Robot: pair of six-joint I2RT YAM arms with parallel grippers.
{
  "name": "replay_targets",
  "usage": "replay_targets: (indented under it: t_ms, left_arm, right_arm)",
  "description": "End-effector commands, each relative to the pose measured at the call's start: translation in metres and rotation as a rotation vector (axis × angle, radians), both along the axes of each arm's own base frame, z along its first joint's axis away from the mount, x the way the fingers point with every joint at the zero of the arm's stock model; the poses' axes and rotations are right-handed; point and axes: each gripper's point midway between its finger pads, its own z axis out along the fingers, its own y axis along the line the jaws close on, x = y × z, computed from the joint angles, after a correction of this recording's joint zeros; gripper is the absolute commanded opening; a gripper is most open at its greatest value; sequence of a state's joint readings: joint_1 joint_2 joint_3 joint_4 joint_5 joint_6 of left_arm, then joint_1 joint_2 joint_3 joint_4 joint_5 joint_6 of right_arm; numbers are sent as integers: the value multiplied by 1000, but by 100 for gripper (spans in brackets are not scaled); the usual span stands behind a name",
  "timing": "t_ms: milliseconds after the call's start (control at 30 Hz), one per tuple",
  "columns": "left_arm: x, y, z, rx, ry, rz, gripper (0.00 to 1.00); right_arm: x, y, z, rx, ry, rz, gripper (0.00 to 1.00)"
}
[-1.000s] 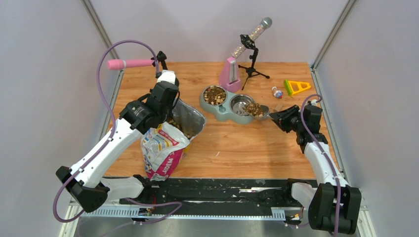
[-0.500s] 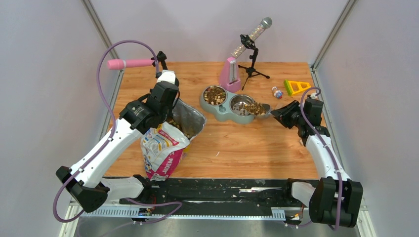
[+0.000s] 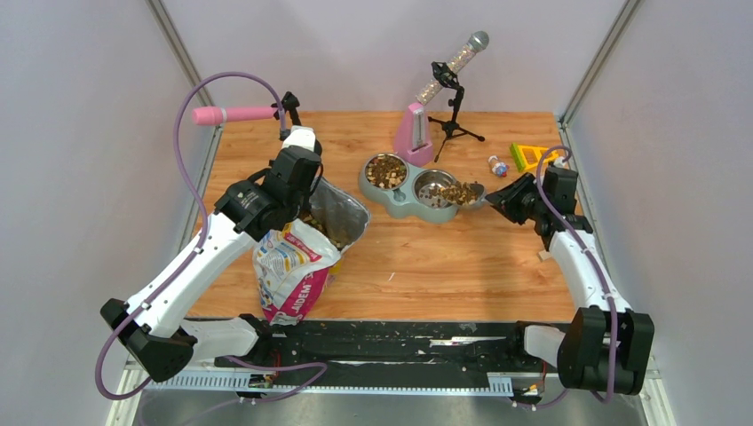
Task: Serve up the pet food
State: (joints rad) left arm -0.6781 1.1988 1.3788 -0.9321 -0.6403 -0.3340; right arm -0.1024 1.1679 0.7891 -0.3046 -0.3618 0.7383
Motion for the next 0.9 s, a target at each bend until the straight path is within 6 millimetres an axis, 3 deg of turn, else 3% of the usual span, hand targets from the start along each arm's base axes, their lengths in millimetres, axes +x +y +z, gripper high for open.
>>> replay_targets:
  t_ms: [0,567,867]
  left_arm:
    - [17,-4,59,-139,-226,45,0]
    - [17,-3,60,-139,-229,46,0]
    - [16,-3,61,-143,-230,46,0]
  right_arm:
    - [10,-3,16,-64,-39,0,0]
    - [16,-5,17,-153,5,-12,0]
    - [23,5,16,-152,16,17,0]
